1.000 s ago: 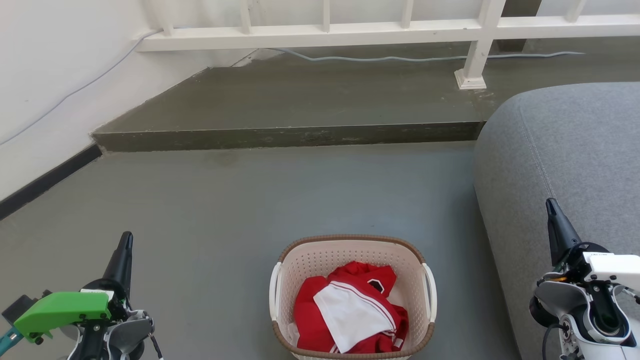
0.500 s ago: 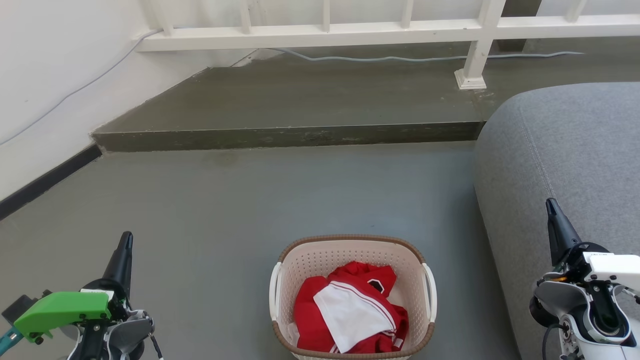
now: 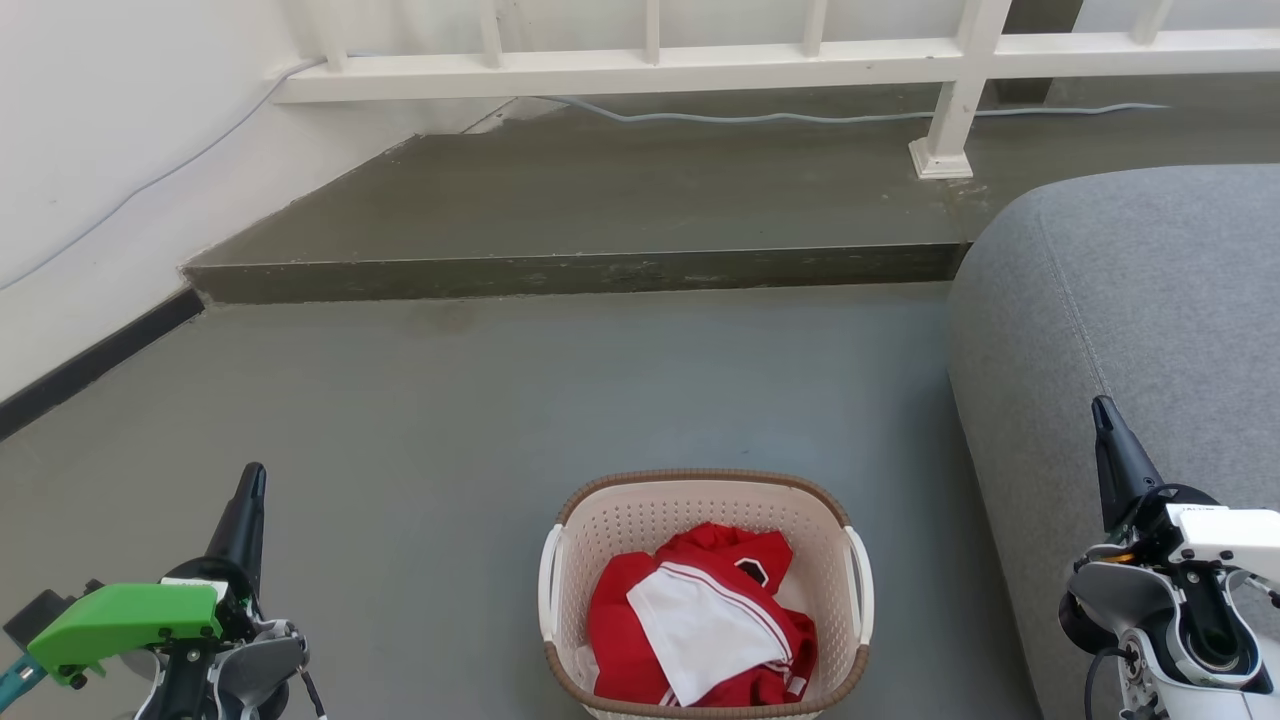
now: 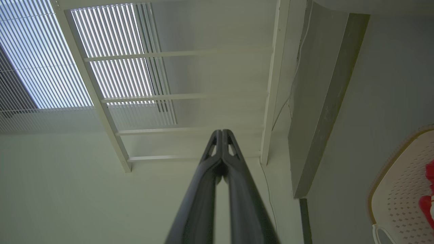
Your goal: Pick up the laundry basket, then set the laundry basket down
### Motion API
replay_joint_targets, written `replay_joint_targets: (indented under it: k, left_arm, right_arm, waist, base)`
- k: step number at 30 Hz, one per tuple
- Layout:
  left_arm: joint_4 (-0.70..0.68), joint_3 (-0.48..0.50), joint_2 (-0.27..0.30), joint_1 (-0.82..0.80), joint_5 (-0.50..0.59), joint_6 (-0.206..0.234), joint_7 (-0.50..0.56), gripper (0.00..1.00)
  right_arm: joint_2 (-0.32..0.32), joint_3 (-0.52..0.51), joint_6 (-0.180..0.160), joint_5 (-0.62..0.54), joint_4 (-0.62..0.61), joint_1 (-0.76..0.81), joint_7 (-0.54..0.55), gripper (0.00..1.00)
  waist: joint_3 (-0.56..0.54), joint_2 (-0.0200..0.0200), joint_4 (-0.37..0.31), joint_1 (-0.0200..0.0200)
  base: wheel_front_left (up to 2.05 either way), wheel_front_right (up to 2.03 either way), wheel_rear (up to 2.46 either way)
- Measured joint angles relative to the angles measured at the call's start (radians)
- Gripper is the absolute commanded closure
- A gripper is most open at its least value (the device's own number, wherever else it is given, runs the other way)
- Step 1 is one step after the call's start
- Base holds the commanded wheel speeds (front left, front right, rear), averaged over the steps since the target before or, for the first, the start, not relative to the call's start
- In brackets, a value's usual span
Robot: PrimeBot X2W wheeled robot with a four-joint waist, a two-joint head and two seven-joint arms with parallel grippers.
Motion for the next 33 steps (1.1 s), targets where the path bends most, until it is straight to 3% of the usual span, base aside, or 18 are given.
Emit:
replay_joint_targets:
  k: [33]
  left_arm:
    - [0.0, 0.0, 0.0, 0.0, 0.0, 0.0, 0.0, 1.0]
  right_arm:
    - [0.0, 0.0, 0.0, 0.0, 0.0, 0.0, 0.0, 1.0]
  waist:
    - [0.0, 0.0, 0.0, 0.0]
  base:
    - [0.0, 0.0, 0.0]
